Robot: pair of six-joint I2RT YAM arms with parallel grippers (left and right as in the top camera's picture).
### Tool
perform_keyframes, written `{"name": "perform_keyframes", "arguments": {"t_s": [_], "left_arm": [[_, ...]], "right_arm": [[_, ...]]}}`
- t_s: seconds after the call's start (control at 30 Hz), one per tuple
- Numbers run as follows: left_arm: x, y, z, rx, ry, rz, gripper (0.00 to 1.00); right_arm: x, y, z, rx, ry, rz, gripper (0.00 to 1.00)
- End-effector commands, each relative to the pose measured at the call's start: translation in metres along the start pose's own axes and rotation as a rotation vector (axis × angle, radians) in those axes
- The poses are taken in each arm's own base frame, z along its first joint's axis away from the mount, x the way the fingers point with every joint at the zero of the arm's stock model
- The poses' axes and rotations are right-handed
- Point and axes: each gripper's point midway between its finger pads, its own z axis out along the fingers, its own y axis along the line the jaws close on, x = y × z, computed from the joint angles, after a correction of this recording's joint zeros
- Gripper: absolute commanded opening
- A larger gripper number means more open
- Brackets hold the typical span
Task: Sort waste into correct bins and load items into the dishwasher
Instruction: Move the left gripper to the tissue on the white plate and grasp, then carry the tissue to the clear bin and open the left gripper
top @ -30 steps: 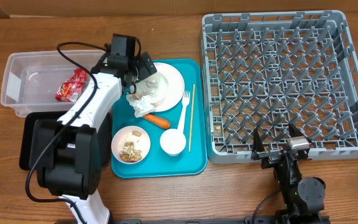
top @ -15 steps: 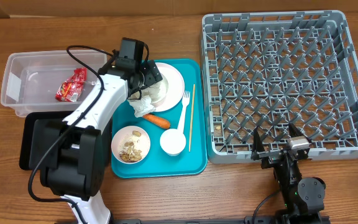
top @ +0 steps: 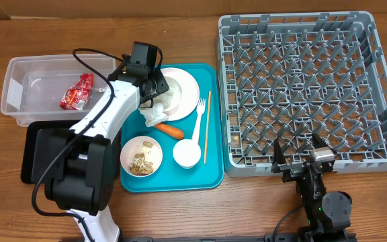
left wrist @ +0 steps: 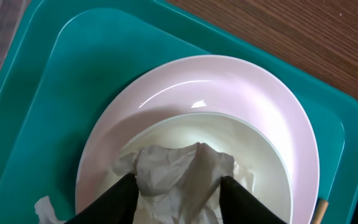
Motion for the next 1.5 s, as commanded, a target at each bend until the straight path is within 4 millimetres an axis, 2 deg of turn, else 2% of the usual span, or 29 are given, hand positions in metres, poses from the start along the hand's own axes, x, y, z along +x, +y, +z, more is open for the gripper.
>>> {"name": "perform_keyframes", "arguments": {"t_s": [0.0,0.03,0.1,0.2,0.23,0.33,0.4,0.53,0.73,0.83,0.97,1.17,1.33,1.47], "left_arm": [[0.005,0.004,0.008,-0.02,0.004,0.0,0.41],[0.005,0.004,0.008,-0.02,0.004,0.0,0.4],[0.005,0.003,0.008,-0.019,0.003,0.0,0.31],[0.004,0.003,0.008,-0.016,0.0,-0.001,0.31],[0.004,0.003,0.008,-0.016,-0.001,-0.001,0.47],[0.004,0.003,0.008,-0.016,-0.001,-0.001,0.56],[0.004,0.003,0.008,-0.016,0.0,0.0,0.6],[0.005,0.003,0.01,-0.019,0.004,0.0,0.61],[0.01,0.007,0.025,-0.031,0.02,0.001,0.63],[0.01,0.006,0.027,-0.028,0.019,0.001,0.54],[0.008,0.005,0.027,-0.023,0.009,0.001,0.31],[0.004,0.002,0.025,-0.013,0.001,0.002,0.04],[-0.004,-0.005,0.012,0.008,-0.025,0.035,0.04],[-0.015,-0.012,-0.015,0.037,-0.066,0.092,0.04]], "right_arm": [[0.002,-0.001,0.0,0.004,-0.004,0.004,1.0],[0.002,-0.001,0.0,0.004,-0.004,0.004,1.0],[0.002,-0.001,0.0,0.004,-0.004,0.004,1.0],[0.002,-0.001,0.0,0.004,-0.004,0.004,1.0],[0.002,-0.001,0.0,0.004,-0.004,0.004,1.0],[0.002,-0.001,0.0,0.004,-0.004,0.004,1.0],[0.002,-0.001,0.0,0.004,-0.004,0.004,1.0],[0.002,-0.001,0.0,0.004,-0.004,0.004,1.0],[0.002,-0.001,0.0,0.004,-0.004,0.004,1.0],[0.002,-0.001,0.0,0.004,-0.004,0.004,1.0],[0.002,-0.001,0.0,0.004,-0.004,0.004,1.0],[0.002,-0.001,0.0,0.004,-0.004,0.004,1.0],[0.002,-0.001,0.0,0.004,-0.004,0.004,1.0],[0.002,-0.001,0.0,0.004,-0.004,0.004,1.0]]}}
